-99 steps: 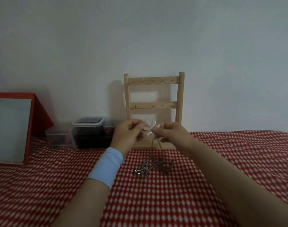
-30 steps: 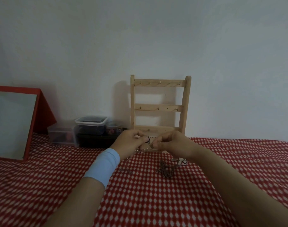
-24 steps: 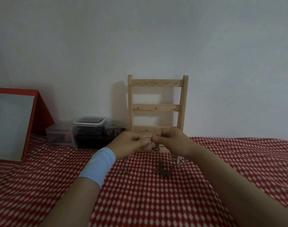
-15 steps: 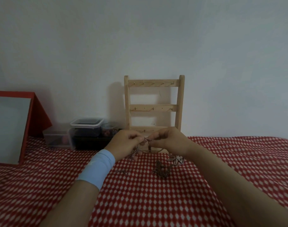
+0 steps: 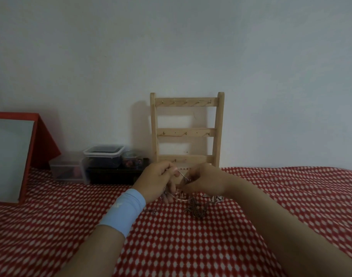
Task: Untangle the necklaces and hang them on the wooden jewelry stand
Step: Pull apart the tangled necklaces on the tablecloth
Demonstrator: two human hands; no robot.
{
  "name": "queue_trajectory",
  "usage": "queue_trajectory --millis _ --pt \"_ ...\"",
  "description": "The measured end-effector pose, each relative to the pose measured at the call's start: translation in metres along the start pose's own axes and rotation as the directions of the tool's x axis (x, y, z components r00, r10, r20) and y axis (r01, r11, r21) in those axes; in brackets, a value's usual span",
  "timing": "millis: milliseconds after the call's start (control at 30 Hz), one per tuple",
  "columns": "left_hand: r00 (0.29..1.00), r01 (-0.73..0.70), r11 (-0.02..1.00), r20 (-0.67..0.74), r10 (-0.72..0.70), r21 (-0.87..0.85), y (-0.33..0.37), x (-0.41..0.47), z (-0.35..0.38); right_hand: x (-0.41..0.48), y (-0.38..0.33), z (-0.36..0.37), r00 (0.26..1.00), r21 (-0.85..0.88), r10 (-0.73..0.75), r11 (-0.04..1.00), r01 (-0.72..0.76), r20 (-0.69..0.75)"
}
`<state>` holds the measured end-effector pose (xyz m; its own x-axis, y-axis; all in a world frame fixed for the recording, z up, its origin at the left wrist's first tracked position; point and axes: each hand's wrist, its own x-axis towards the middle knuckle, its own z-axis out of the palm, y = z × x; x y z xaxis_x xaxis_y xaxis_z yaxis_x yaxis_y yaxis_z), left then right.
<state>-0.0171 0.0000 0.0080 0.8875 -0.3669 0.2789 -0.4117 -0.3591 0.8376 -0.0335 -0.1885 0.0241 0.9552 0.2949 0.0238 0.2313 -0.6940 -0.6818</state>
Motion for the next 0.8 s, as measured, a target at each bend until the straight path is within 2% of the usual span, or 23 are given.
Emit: queue_trajectory --millis 200,267,400,467,600,667,733,800 --pt "0.996 0.059 0.988 0.062 -0.069 0.143 0.000 0.001 -0.007 0.003 0.001 0.005 0.988 0.066 -0.016 0.997 0.027 -0.154" --pt "0.997 0.062 0.977 0.033 -0.070 0.202 -0.001 0.002 -0.009 0.006 0.003 0.007 0.981 0.060 -0.033 0.997 0.045 -0.191" --pt "0.993 0.117 0.965 -0.013 -0.117 0.233 -0.004 0.003 -0.014 0.008 0.009 0.004 0.968 0.166 -0.019 0.984 0.063 -0.249" --pt "0.986 0.144 0.946 0.036 -0.162 0.291 -0.004 0.003 -0.017 0.007 0.007 0.005 0.951 0.183 -0.044 0.977 0.105 -0.307" --pt "0.981 0.089 0.881 0.111 -0.158 0.465 -0.006 0.007 -0.017 0.004 0.001 0.011 0.943 0.328 -0.045 0.931 0.160 -0.331" --pt "0.991 0.089 0.914 0.053 -0.119 0.397 -0.007 0.009 -0.012 0.005 0.001 0.012 0.938 0.348 -0.060 0.919 0.186 -0.341" --pt "0.992 0.123 0.983 -0.011 -0.123 0.137 -0.004 0.010 -0.004 0.006 0.001 0.010 0.926 0.392 -0.053 0.896 0.210 -0.375" --pt "0.987 0.143 0.982 -0.052 -0.150 -0.128 -0.001 0.010 0.005 0.006 0.002 0.006 0.918 0.441 -0.036 0.869 0.224 -0.394"
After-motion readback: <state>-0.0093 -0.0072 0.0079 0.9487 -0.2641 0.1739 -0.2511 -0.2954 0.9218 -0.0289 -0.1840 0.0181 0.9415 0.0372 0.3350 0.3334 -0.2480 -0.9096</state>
